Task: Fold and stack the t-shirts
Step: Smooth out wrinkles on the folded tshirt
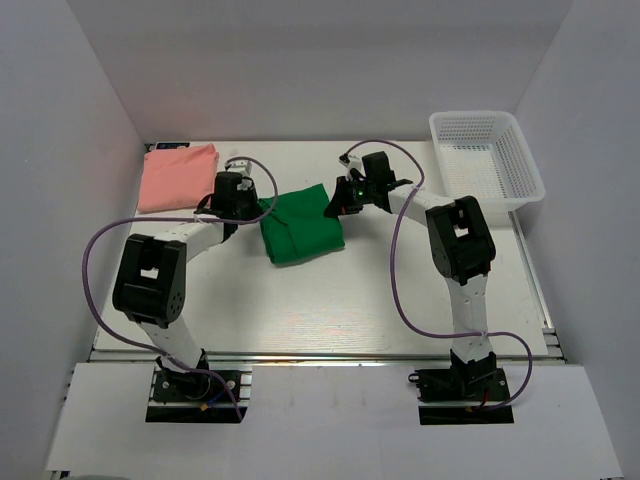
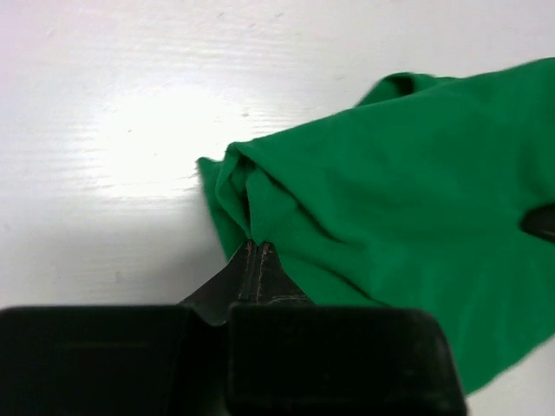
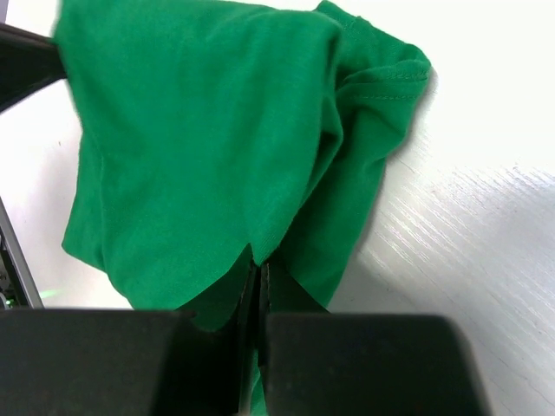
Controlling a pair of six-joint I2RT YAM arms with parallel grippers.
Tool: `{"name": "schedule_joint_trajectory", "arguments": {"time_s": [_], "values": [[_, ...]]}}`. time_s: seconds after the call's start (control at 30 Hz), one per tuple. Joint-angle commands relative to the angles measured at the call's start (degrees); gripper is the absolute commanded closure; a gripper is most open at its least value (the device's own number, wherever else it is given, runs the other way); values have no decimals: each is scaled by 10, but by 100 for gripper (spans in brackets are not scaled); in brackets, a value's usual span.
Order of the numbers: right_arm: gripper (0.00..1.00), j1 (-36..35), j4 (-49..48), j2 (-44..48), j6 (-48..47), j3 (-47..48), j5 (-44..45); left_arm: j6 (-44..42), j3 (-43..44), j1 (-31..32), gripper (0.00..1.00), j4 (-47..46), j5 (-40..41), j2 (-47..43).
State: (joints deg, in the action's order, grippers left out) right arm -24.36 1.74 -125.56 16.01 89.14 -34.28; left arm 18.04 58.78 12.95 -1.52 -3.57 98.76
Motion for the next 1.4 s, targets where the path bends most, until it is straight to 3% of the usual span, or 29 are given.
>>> {"name": "schedule_joint_trajectory", "arguments": {"time_s": [0.0,0.3,0.33,0.37,0.4,0.47,0.53,0.63,0.73,0.77,0.8,0.83,1.0,1.07,1.27,1.37], "values": [[100,2,-6,8,-6,14,-1,16,14,-8,100,22,51,20],[100,2,6,-30,-7,51,-10,16,74,-19,100,40,20,97],[97,2,8,-33,-6,57,-9,16,80,-19,100,40,8,97],[94,2,8,-35,-6,60,-5,16,87,-19,94,40,2,102],[93,4,10,-36,-6,64,2,16,87,-19,73,40,-5,102],[83,4,31,-36,-13,88,11,16,101,-19,54,45,-17,93],[75,3,62,-29,-28,106,14,16,106,-19,43,61,-22,66],[65,3,75,0,-39,114,24,16,101,-19,38,85,-14,29],[47,1,82,40,-31,106,26,10,115,-19,19,134,-16,-13],[21,2,80,56,-28,97,26,10,123,-19,14,149,-21,-20],[10,2,80,68,-24,96,27,10,138,-19,7,158,-31,-31],[10,0,72,73,-19,92,26,3,138,-14,0,158,-40,-31],[10,-7,66,62,0,109,-10,-3,143,-8,0,93,-136,-13],[10,-10,64,52,3,118,-18,2,168,-8,0,93,-137,24],[10,-15,13,-51,49,180,-108,2,195,-20,0,48,-187,126],[10,-11,-106,-104,125,191,-134,-4,231,-20,0,67,-174,189]]}}
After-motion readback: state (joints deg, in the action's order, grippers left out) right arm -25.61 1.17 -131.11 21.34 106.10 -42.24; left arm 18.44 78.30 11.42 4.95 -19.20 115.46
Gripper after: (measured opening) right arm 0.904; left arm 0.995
